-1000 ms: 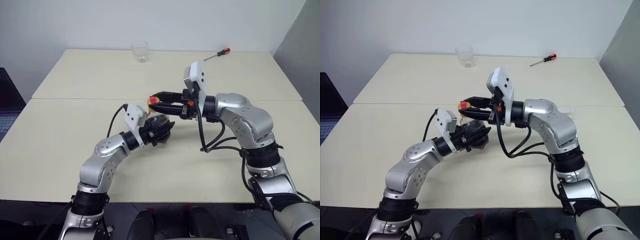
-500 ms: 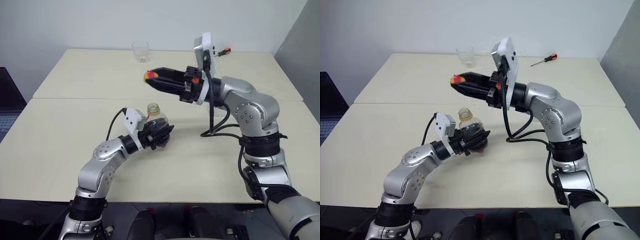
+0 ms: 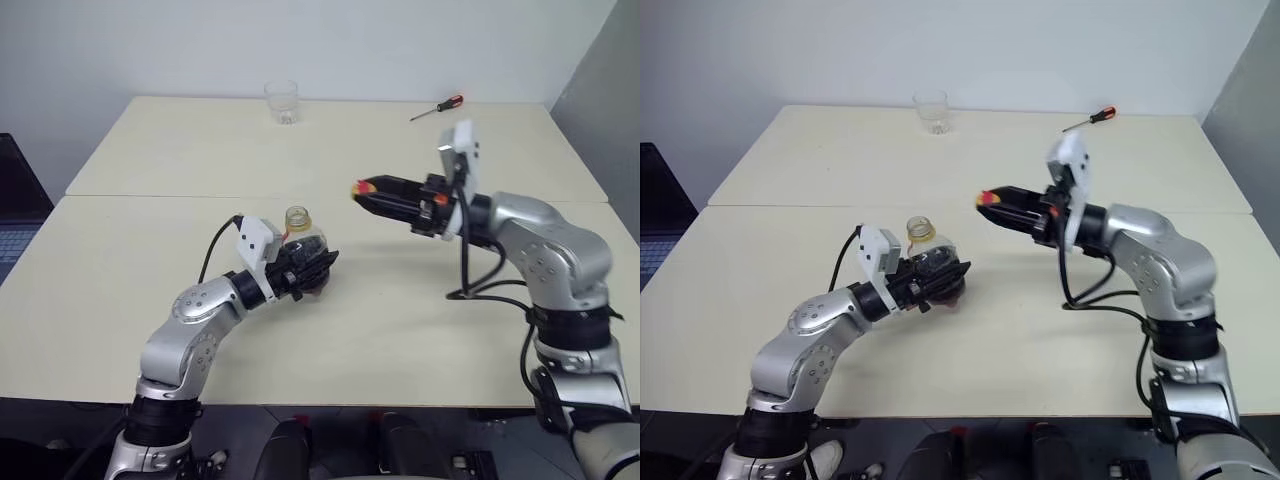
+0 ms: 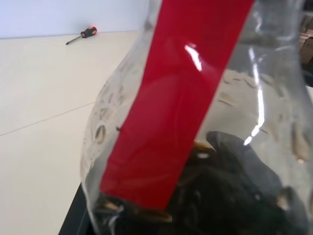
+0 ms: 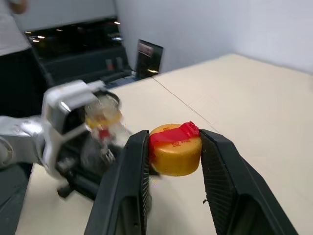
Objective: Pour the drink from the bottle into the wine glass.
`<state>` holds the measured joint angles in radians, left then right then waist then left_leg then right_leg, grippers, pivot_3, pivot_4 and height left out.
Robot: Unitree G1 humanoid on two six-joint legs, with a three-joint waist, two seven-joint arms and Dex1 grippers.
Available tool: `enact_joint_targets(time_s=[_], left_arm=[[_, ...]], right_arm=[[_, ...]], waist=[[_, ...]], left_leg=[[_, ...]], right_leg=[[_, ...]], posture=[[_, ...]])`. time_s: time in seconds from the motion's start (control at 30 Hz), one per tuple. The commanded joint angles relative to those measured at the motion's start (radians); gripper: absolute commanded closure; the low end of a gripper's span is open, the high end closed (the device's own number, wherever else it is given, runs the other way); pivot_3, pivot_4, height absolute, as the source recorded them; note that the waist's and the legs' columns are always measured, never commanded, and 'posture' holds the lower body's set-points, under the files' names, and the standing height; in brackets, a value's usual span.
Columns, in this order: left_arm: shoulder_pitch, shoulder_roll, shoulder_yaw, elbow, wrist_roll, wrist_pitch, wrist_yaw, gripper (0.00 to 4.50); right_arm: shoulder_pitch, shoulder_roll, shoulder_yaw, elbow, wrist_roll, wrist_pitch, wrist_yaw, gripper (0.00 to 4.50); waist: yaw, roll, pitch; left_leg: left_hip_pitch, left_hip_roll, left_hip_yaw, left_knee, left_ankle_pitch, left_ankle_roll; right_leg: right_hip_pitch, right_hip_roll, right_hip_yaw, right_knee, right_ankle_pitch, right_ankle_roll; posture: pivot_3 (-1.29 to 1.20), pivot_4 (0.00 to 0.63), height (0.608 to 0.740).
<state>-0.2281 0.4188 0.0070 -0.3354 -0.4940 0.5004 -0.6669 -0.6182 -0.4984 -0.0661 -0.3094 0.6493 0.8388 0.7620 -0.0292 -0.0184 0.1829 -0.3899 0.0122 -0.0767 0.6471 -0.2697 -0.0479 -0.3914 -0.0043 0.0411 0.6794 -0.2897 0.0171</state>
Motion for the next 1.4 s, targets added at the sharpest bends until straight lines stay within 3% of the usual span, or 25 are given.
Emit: enact_joint_targets(time_s=[0.03,0.2,0.43,0.77,1.0,1.03,1.17,1.27,1.4], left_arm=[[0.026,0.022,0.036,-0.088,-0.039,0.010,-0.002,2.28],[0.056,0.030,0.046,-0.112,-0.054,0.024,0.006,2.28],[0.055,0.009,0.022,-0.113,-0.064,0.031,0.005,2.28],[0.040,-0.006,0.003,-0.084,-0.049,0.006,0.003,2.28],[0.040,-0.029,-0.006,-0.089,-0.038,0.004,0.015,2.28],[0.040,-0.030,-0.006,-0.089,-0.038,0.004,0.016,2.28],[0.032,-0.033,-0.004,-0.086,-0.036,0.004,0.023,2.28],[0.035,-0.032,-0.002,-0.086,-0.036,0.004,0.024,2.28],[0.046,-0.027,0.010,-0.096,-0.039,0.009,0.033,2.28]], right_arm=[[0.105,-0.041,-0.071,-0.114,-0.021,0.008,-0.095,3.26],[0.321,0.007,-0.148,-0.217,-0.085,0.007,-0.310,3.26],[0.513,0.150,-0.115,-0.233,-0.242,-0.117,-0.516,3.26],[0.517,0.344,-0.115,-0.053,-0.369,-0.291,-0.691,3.26],[0.507,0.374,-0.112,-0.010,-0.376,-0.267,-0.718,3.26],[0.506,0.375,-0.118,-0.008,-0.375,-0.261,-0.722,2.54],[0.500,0.356,-0.132,-0.024,-0.359,-0.230,-0.710,1.29],[0.495,0.333,-0.138,-0.044,-0.343,-0.219,-0.687,0.11],[0.496,0.279,-0.147,-0.109,-0.324,-0.181,-0.659,0.04]], waist=[[0.000,0.000,0.000],[0.000,0.000,0.000],[-0.002,0.000,0.000],[-0.002,0.000,0.000],[-0.002,0.000,0.000],[-0.002,0.000,0.000],[-0.002,0.000,0.000],[-0.002,0.000,0.000],[-0.002,0.000,0.000]], left_leg=[[0.000,0.000,0.000,0.000,0.000,0.000],[0.001,0.000,0.000,0.001,0.000,0.000],[0.004,0.000,0.002,0.000,0.001,-0.001],[0.005,0.000,0.003,-0.001,0.001,-0.001],[0.006,0.000,0.004,-0.001,0.001,-0.001],[0.005,0.000,0.003,-0.001,0.001,-0.001],[0.005,0.000,0.003,-0.001,0.001,-0.001],[0.006,0.000,0.004,-0.001,0.001,-0.001],[0.005,-0.001,0.004,-0.001,0.001,-0.001]], right_leg=[[0.000,0.000,0.000,0.000,0.000,0.000],[0.001,0.001,0.000,0.001,0.000,0.000],[0.002,0.002,0.001,0.002,0.000,0.001],[0.002,0.003,0.002,0.002,0.000,0.001],[0.002,0.003,0.002,0.002,0.000,0.001],[0.002,0.003,0.002,0.002,0.000,0.001],[0.002,0.003,0.002,0.002,0.000,0.000],[0.002,0.003,0.002,0.002,0.000,0.001],[0.002,0.003,0.002,0.002,0.000,0.001]], posture=[[0.00,0.150,0.740],[0.00,0.150,0.740],[0.00,0.150,0.740],[0.00,0.150,0.740],[0.00,0.150,0.740],[0.00,0.150,0.740],[0.00,0.150,0.740],[0.00,0.150,0.740],[0.00,0.150,0.740]])
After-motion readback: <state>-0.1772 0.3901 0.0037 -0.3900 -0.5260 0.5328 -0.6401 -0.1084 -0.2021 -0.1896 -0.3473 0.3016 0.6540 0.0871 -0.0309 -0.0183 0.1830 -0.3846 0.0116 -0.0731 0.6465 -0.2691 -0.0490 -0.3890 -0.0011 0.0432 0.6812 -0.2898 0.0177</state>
